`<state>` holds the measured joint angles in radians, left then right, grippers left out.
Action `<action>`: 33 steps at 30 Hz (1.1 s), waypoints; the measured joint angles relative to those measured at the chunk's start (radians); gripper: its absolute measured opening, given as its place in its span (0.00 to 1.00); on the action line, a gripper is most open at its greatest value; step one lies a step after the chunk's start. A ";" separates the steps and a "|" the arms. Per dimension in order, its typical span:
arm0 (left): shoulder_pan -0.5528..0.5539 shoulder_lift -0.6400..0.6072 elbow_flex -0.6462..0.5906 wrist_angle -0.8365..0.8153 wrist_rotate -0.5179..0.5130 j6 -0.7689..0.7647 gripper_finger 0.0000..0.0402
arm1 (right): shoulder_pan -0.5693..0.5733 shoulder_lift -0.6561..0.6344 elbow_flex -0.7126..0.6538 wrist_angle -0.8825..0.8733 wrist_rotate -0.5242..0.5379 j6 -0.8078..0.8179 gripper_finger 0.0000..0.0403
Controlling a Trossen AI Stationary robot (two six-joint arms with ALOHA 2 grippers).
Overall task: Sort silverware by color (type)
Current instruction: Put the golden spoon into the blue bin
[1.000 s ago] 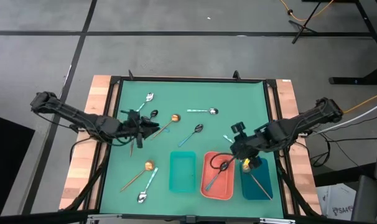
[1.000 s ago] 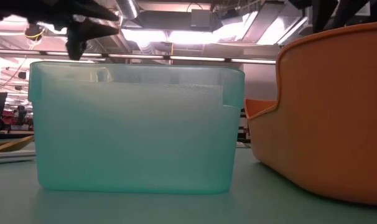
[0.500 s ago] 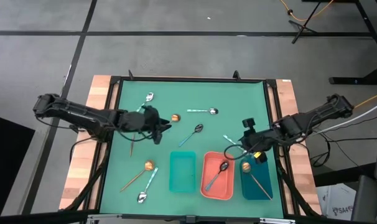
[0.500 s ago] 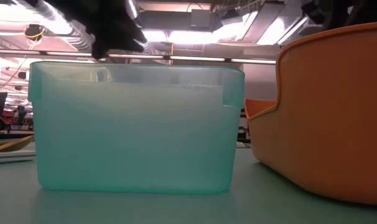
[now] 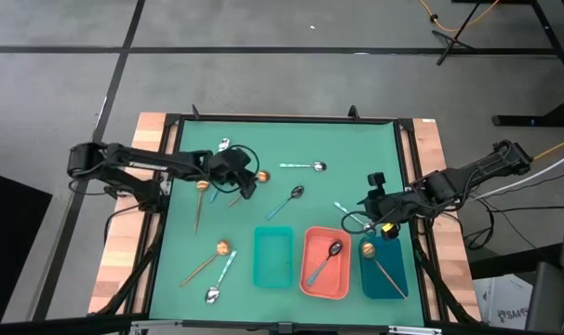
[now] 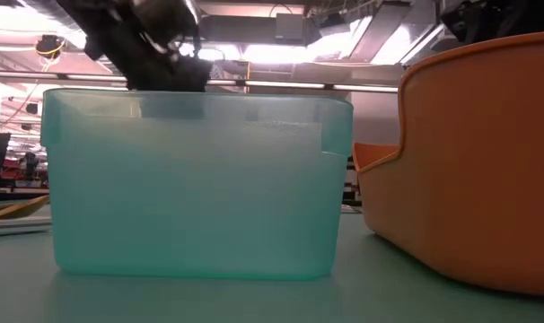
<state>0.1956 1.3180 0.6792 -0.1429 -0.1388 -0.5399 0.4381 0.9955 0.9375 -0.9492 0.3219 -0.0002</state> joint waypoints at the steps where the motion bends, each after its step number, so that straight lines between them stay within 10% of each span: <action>1: 0.013 0.019 0.000 0.000 0.000 0.001 0.27 | 0.000 0.000 0.000 0.007 0.000 0.000 0.29; 33: 0.024 0.253 0.000 -0.003 -0.031 0.081 0.27 | 0.000 0.002 0.000 0.035 0.000 -0.004 0.29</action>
<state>0.2192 1.5707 0.6788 -0.1455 -0.1699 -0.4587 0.4381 0.9970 0.9375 -0.9138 0.3222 -0.0040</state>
